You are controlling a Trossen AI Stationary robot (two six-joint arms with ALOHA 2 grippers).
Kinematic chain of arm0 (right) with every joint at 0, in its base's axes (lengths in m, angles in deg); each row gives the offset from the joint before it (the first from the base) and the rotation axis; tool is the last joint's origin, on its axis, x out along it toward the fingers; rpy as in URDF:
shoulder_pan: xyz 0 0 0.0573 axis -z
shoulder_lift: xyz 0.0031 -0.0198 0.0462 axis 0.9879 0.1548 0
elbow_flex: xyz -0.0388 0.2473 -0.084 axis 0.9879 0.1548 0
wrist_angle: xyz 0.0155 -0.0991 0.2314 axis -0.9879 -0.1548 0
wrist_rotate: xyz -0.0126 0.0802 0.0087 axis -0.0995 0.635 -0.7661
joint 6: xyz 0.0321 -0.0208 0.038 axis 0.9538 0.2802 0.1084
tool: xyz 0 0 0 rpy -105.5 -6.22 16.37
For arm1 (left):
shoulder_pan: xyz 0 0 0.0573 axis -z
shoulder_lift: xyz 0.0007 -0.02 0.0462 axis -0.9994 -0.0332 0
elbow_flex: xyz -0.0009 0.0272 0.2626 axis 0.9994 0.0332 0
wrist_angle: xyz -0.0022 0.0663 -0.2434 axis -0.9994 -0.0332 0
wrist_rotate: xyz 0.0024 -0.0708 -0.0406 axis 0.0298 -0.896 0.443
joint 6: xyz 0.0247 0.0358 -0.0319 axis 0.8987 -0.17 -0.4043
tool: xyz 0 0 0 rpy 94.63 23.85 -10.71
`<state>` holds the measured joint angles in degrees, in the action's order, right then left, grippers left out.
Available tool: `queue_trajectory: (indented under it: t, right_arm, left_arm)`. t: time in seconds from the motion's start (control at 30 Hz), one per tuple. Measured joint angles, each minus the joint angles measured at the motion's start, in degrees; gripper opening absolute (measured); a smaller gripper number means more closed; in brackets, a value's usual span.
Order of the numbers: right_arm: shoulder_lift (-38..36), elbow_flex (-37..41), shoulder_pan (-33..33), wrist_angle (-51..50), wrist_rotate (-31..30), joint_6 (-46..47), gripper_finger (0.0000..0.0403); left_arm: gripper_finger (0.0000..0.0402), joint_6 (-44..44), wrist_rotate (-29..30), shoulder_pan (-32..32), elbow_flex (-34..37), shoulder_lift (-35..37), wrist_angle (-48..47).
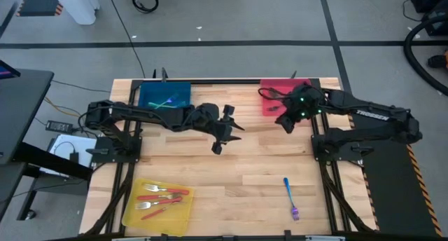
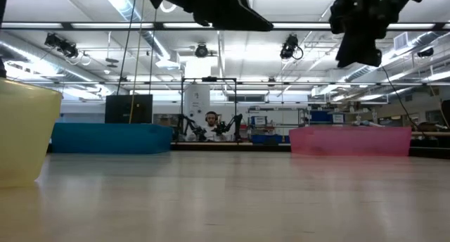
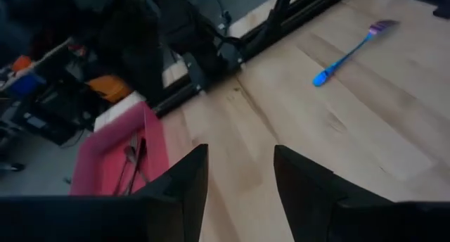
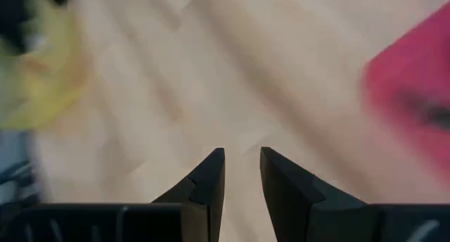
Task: Sort silverware by color (type)
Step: Put the iridescent fork into the blue bin
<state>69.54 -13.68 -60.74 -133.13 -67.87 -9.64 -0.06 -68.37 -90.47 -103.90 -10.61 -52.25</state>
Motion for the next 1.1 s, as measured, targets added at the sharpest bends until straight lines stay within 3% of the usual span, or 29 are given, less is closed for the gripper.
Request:
queue_trajectory:
  t: [0.07,0.17,0.43,0.63,1.1]
  right_arm:
    - [-0.2,0.0,-2.1,-1.3,3.1,4.0,0.0101]
    - [0.1,0.0,-7.1,-3.7,3.0,11.8,0.0100]
    - [3.5,0.8,-25.6,-6.7,-5.9,35.3,0.0100]
    - [9.5,1.5,-39.0,-5.7,-10.4,50.6,0.0100]
    - [26.8,1.5,-59.0,8.7,-12.6,73.4,0.0100]
  left_arm:
    - [0.0160,0.6,0.8,0.0,0.0,-0.2,-0.6]
    - [0.0160,0.6,3.3,-0.4,0.0,-0.2,-1.1]
    - [0.0160,0.0,5.5,-3.3,0.0,-0.2,-7.7]
    - [0.0160,-5.4,5.6,-4.8,0.0,-0.2,-11.1]
    - [0.0160,-19.3,5.6,-2.5,0.0,-0.2,-10.4]
